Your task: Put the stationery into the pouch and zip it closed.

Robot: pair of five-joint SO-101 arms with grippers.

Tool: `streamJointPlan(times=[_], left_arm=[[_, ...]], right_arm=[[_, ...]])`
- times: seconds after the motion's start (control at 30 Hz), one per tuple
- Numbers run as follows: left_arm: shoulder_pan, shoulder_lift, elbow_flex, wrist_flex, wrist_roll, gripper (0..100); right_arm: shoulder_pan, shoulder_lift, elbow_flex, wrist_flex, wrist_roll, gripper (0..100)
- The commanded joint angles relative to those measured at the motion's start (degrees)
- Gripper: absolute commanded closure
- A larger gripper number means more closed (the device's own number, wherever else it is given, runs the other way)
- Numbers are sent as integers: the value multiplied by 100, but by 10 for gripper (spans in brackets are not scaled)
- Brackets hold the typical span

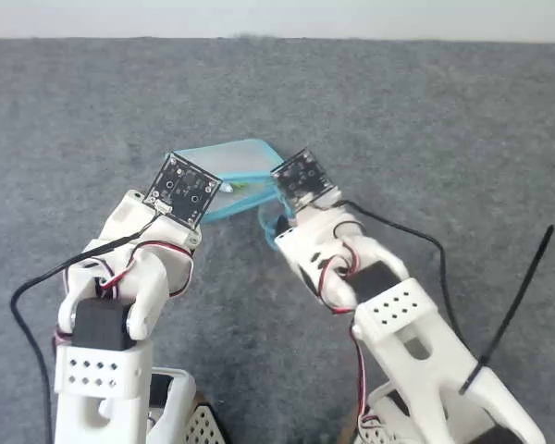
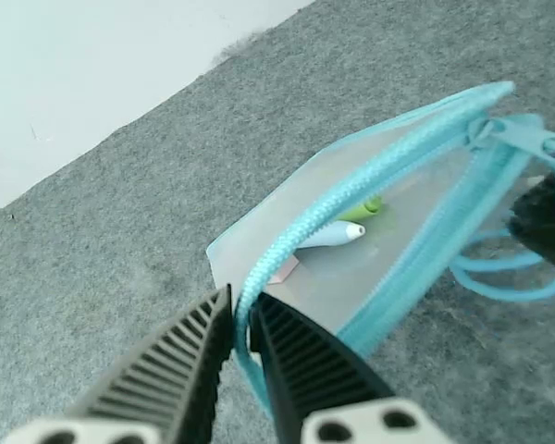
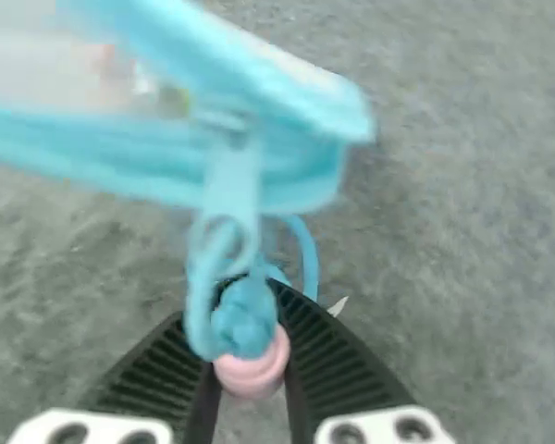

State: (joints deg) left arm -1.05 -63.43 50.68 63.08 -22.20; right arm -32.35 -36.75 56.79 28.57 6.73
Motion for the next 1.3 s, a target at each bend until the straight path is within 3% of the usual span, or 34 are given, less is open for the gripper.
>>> streamJointPlan(times=[0.0, 0.2, 0.37, 0.67, 0.93, 1.27], left_arm=[[-70, -185, -365, 26, 545, 980], [-88, -211, -365, 9, 1187, 823], [-334, -237, -479, -70, 2022, 800], [-492, -193, -470, 202, 2040, 742], [-527, -237, 699, -818, 1723, 742], [-571, -229, -1147, 976, 1934, 739]], right_arm=[[189, -347, -598, 479, 9, 991], [207, -1156, -1292, 1842, 536, 991], [180, -1499, -1653, 2501, 545, 991], [180, -1024, -2980, 3292, 554, 992], [171, -892, -4105, 4057, 765, 992], [637, 75, -4255, 4084, 211, 992]])
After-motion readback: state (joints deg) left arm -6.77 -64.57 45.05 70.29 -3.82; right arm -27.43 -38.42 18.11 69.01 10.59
